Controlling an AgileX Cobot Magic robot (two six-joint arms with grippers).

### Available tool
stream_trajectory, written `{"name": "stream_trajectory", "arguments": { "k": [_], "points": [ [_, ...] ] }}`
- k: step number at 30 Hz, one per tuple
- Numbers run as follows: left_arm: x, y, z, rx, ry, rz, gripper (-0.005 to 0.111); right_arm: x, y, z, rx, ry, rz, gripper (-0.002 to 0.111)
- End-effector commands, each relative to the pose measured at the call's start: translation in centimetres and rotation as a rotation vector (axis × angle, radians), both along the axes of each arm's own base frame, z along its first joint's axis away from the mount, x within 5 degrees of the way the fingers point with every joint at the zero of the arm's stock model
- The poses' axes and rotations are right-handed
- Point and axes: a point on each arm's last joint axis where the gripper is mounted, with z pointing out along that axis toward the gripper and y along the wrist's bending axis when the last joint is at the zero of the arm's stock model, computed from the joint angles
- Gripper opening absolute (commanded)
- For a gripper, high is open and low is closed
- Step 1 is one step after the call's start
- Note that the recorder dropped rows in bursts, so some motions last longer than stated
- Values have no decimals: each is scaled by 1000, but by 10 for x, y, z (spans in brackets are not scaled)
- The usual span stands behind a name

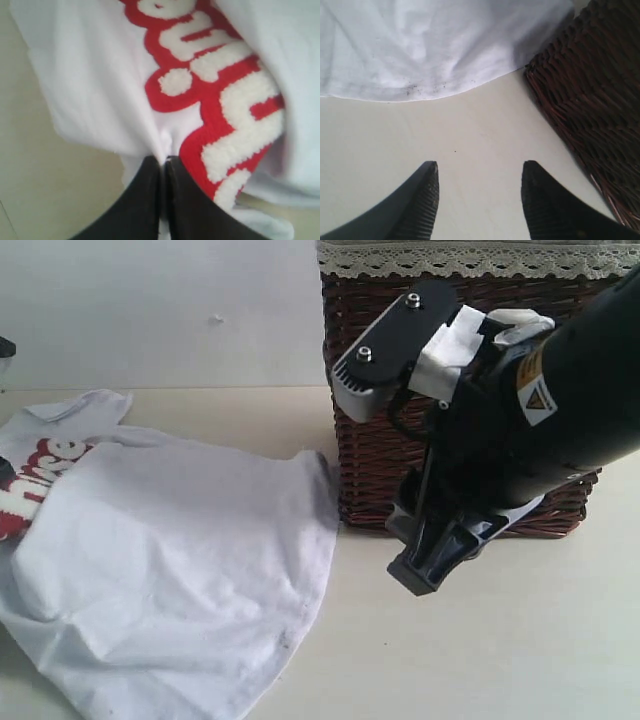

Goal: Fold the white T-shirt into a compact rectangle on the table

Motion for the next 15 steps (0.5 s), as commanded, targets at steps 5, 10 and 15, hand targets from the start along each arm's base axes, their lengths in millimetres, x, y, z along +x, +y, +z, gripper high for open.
{"name": "stream_trajectory", "arguments": {
  "k": [5,10,15],
  "points": [
    [1,-12,5,-93,112,-39,0,6,38,-35,131,187,233,42],
    [2,-9,5,-74,101,-18,9,35,48,-72,20,175,178,25],
    [2,-7,5,-50,98,-7,47,63,67,-85,30,148,146,0]
  ]
}}
